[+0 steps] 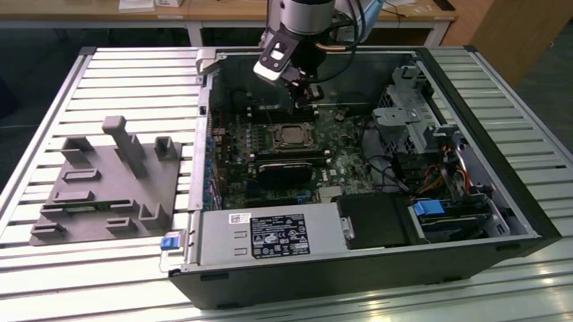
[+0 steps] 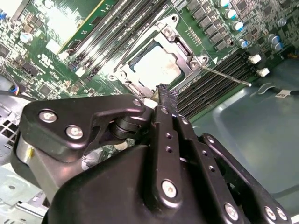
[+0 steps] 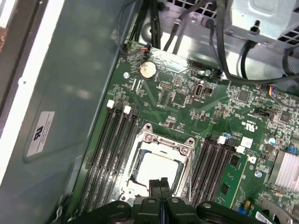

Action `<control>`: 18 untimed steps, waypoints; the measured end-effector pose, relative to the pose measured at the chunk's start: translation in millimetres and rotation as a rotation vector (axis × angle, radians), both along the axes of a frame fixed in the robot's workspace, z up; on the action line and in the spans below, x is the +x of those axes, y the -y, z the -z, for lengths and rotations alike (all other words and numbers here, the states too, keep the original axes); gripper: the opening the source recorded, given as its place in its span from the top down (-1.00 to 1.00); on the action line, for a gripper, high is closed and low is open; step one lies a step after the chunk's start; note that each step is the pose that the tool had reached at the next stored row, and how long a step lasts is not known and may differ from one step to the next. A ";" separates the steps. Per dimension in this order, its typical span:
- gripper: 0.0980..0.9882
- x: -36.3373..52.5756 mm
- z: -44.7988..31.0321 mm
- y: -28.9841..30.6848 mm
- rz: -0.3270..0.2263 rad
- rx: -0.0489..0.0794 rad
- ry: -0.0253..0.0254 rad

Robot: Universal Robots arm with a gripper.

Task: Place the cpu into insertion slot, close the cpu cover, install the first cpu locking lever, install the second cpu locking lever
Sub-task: 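Install the first cpu locking lever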

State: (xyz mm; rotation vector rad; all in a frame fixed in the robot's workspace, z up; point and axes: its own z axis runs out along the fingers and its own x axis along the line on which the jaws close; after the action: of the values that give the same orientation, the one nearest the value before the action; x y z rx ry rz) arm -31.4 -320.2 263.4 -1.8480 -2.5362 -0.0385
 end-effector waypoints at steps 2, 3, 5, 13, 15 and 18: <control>0.98 0.0 0.0 0.0 -0.017 0.000 0.0000; 0.98 0.0 0.0 0.0 -0.026 0.000 0.0000; 0.98 0.0 0.0 0.0 -0.044 0.000 0.0000; 0.98 0.0 0.0 0.0 -0.122 0.000 0.0000; 0.98 0.0 0.0 0.0 -0.139 0.000 0.0000; 0.98 0.0 0.0 0.0 -0.165 0.000 0.0000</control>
State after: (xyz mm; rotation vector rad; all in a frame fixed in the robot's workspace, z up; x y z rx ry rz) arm -31.4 -320.2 263.3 -1.6320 -2.6779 -0.0380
